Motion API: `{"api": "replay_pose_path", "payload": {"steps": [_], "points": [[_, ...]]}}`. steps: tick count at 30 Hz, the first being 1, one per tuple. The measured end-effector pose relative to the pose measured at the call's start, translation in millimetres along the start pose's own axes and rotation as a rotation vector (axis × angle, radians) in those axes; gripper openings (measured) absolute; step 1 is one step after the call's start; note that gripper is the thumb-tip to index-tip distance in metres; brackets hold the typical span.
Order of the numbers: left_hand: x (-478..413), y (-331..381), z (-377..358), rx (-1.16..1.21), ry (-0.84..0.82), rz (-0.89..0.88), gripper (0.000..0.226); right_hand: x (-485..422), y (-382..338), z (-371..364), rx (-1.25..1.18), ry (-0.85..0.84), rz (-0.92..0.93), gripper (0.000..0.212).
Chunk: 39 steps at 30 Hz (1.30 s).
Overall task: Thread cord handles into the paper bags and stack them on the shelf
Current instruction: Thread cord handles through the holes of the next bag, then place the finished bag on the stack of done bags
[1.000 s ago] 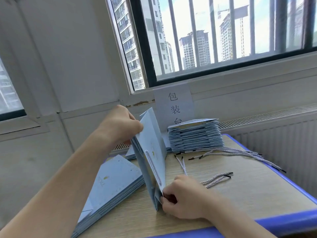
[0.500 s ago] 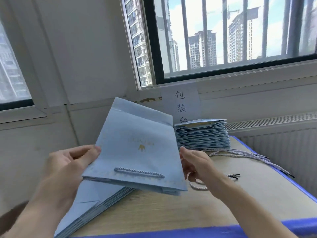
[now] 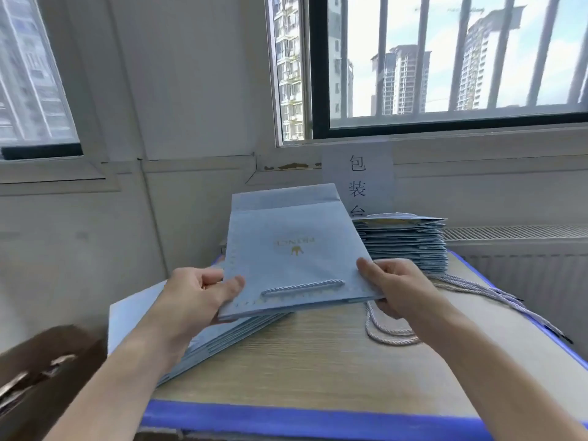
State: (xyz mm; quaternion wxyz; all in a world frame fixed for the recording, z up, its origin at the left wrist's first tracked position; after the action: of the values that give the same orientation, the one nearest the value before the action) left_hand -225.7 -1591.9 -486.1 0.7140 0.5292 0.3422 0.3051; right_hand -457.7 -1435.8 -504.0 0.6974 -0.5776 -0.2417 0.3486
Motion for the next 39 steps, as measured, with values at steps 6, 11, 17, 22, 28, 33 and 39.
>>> {"api": "replay_pose_path", "payload": {"steps": [6, 11, 17, 22, 28, 33, 39], "points": [[-27.4, -1.8, 3.1, 0.157, 0.086, -0.005, 0.015, -18.8, -6.9, -16.7, 0.018, 0.014, -0.045, 0.047], [-50.2, -10.8, 0.0, 0.077, 0.047, 0.038, 0.018, -33.3, -12.6, -20.1, -0.035, 0.005, -0.057, 0.039], [-104.6, -9.2, 5.8, -0.038, 0.109, -0.007, 0.021, -74.1, -29.1, -23.5, 0.231, 0.157, 0.022, 0.049], [-168.3, -4.0, 7.2, -0.38, 0.173, -0.038, 0.052, -115.4, -63.5, -32.3, 0.614, 0.243, 0.158, 0.051], [-225.2, -16.4, -4.9, -0.615, 0.198, 0.023, 0.052, -169.2, -75.7, -50.7, 1.02, 0.219, 0.117, 0.032], [-247.1, -44.5, -9.0, -0.679, 0.142, 0.131, 0.052, -175.2, -55.0, -70.2, 1.312, 0.197, 0.15, 0.029], [-257.4, -64.4, -17.4, -0.811, 0.122, 0.106, 0.05, -172.1, -31.0, -74.6, 1.28, 0.143, 0.18, 0.037]]}}
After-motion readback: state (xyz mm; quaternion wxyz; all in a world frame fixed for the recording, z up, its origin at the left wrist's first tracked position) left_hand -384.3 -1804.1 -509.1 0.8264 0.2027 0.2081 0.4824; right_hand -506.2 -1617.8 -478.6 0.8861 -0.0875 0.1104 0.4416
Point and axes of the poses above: each hand's wrist, its own x-axis away from the middle knuckle, its own z-axis out of the back of the hand, y = z × x, the point moved 3 cm from there along -x, towards the middle knuckle, and after that the axes turned 3 degrees about -z, right-handed, at the moved point
